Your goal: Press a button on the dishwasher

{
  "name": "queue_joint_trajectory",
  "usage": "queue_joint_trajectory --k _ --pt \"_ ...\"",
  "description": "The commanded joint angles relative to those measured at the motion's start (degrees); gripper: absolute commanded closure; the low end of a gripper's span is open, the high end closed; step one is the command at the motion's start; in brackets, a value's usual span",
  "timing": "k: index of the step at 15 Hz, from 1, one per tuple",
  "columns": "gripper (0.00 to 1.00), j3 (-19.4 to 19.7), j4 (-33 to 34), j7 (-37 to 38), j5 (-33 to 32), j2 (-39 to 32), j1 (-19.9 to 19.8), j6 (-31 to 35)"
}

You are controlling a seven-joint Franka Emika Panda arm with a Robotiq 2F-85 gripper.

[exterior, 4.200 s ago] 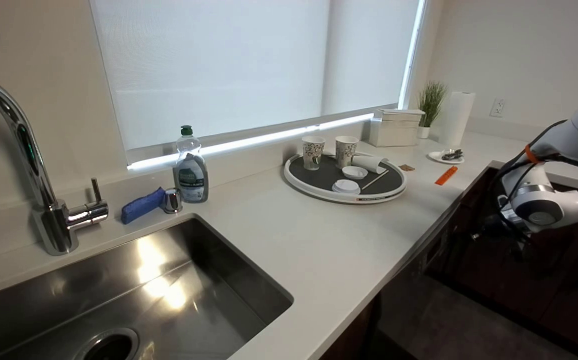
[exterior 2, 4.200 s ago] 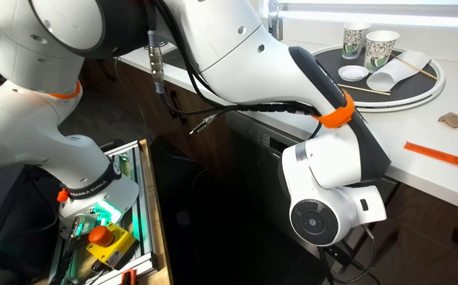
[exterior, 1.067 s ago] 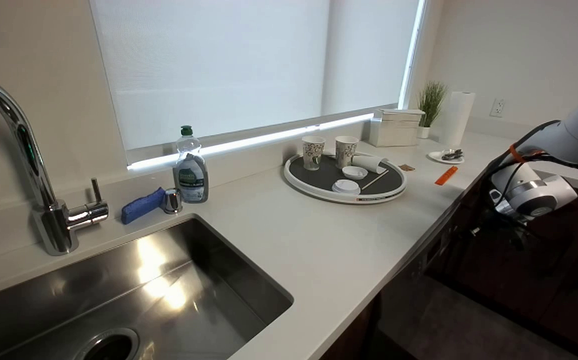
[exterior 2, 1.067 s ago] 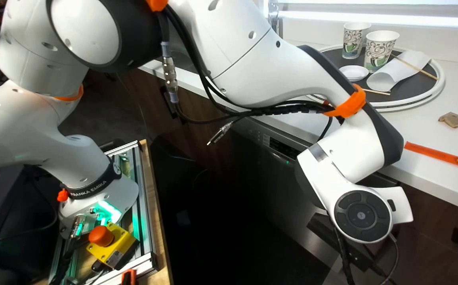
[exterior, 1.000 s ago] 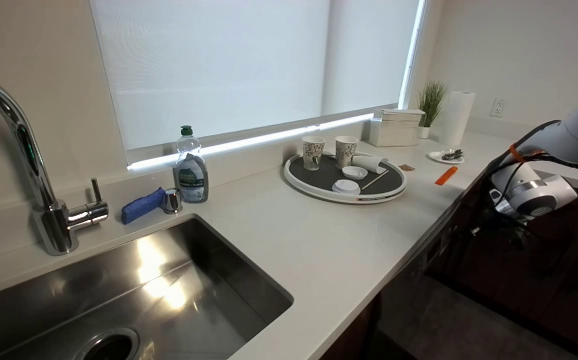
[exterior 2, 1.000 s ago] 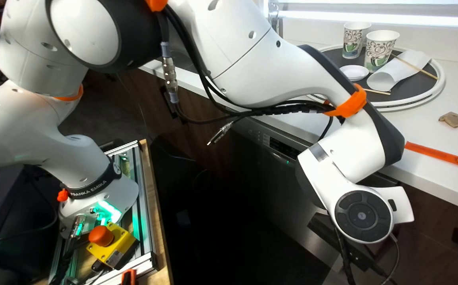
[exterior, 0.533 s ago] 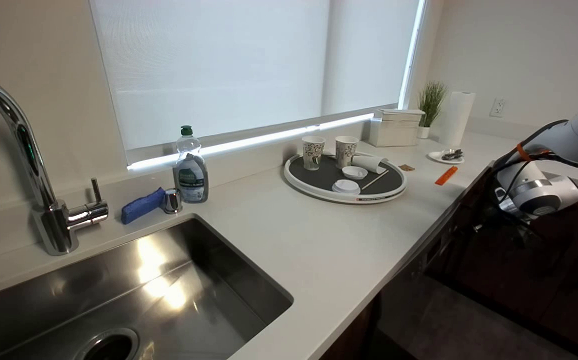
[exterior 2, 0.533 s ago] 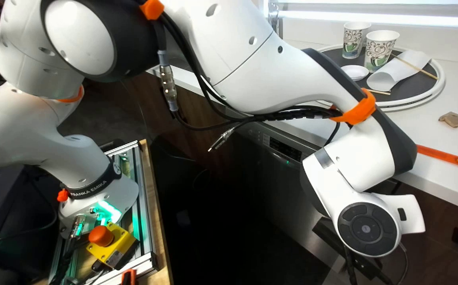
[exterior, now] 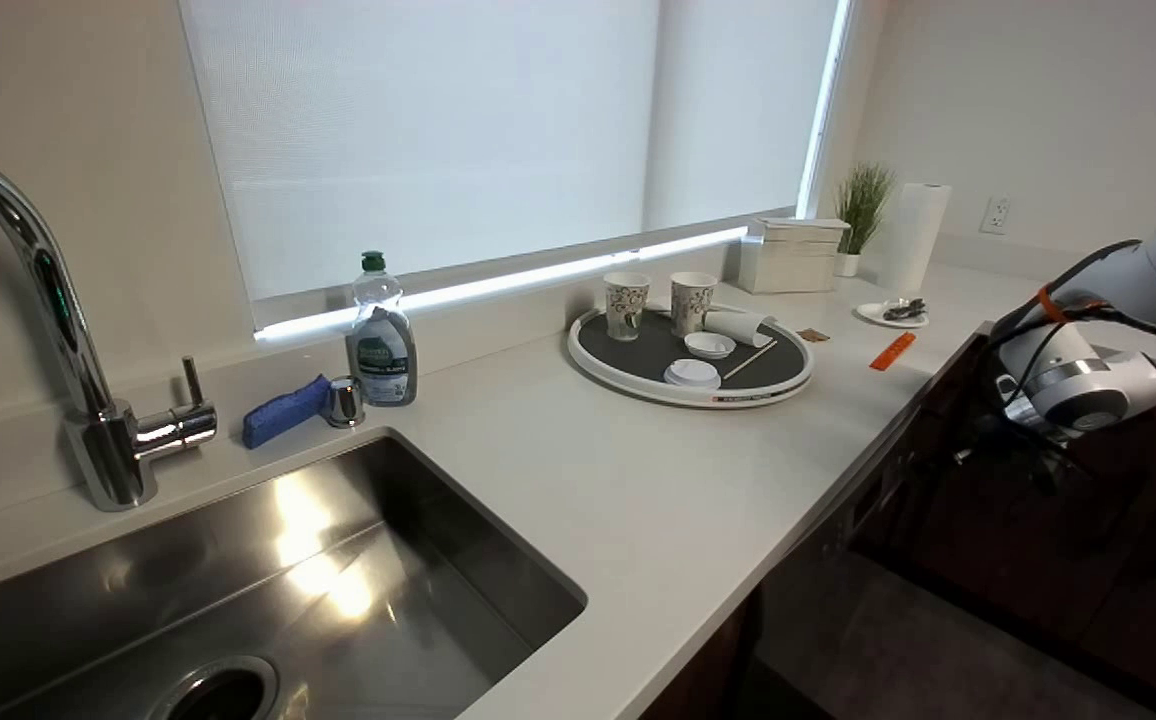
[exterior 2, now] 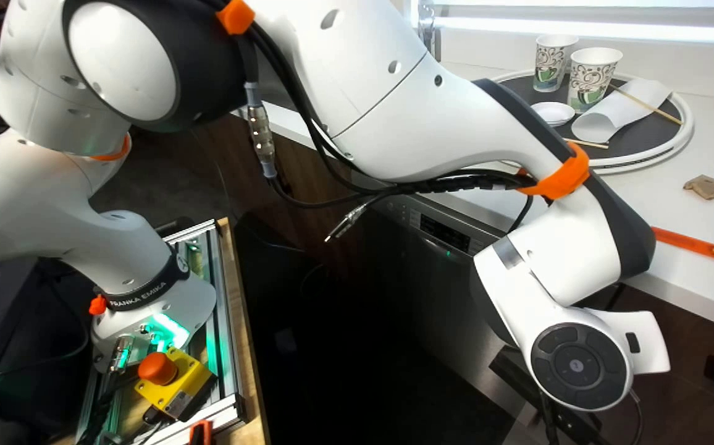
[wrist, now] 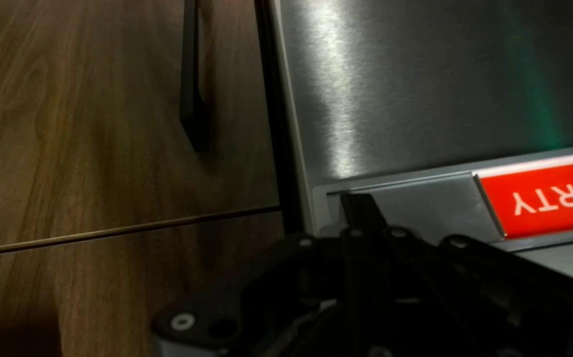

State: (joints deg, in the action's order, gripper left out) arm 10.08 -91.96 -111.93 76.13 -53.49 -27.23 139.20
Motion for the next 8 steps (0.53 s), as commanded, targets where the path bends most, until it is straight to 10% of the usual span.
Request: queue_joint_trajectory --k 1,3,4,8 --pt "1.0 2.4 -4.4 2.8 -4.7 3.1 1.6 0.7" --pt "1.0 3.1 -7.2 3.4 -6.7 5.1 1.9 0.9" --pt "0.74 3.3 -8.5 3.4 -7.5 6.2 1.9 1.0" --pt "0.53 3.5 -14.2 2.9 -9.9 11.0 1.9 0.8"
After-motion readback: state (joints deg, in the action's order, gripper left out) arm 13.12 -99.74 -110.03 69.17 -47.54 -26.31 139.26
